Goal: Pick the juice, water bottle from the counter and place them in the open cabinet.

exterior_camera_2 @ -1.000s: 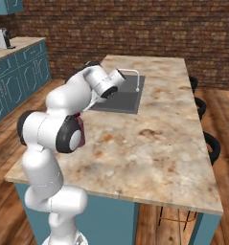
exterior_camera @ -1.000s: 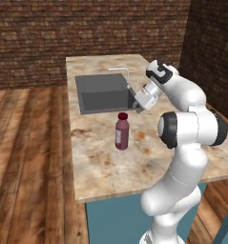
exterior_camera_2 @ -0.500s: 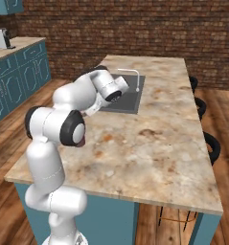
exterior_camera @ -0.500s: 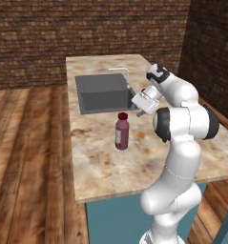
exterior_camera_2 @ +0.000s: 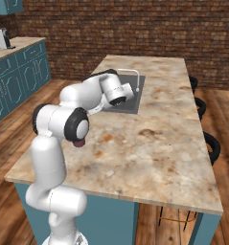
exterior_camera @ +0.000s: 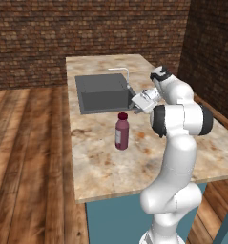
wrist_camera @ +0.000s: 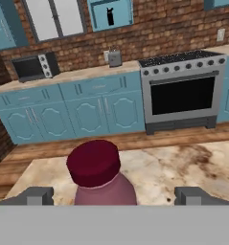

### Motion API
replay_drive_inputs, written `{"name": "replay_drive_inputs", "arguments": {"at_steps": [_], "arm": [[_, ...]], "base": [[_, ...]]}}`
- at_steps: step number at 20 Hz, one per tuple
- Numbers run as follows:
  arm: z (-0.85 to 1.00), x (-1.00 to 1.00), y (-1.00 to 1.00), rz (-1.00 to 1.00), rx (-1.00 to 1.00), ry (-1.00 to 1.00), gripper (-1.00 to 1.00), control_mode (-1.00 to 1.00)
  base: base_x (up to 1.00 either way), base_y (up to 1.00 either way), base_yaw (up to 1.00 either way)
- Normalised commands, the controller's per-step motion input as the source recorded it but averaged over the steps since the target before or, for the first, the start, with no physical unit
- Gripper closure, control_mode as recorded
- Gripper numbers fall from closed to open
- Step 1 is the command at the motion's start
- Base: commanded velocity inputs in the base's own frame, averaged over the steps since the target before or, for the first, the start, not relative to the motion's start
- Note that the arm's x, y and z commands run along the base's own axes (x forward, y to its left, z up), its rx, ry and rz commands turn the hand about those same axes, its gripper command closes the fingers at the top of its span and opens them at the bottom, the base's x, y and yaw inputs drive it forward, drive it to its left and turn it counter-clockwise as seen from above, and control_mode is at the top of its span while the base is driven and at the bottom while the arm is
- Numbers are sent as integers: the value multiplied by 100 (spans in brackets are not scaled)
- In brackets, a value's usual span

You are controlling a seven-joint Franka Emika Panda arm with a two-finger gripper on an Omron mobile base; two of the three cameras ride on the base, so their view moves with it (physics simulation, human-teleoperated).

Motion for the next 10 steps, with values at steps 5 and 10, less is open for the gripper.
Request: {"name": "replay_drive_inputs", "arguments": {"at_steps": [5, 10], "arm": [[-36, 20, 0, -1, 9, 15, -100, -100], [-25, -4, 6, 0, 2, 4, -100, -100]], "base": [[0, 0, 0], [0, 0, 0]]}}
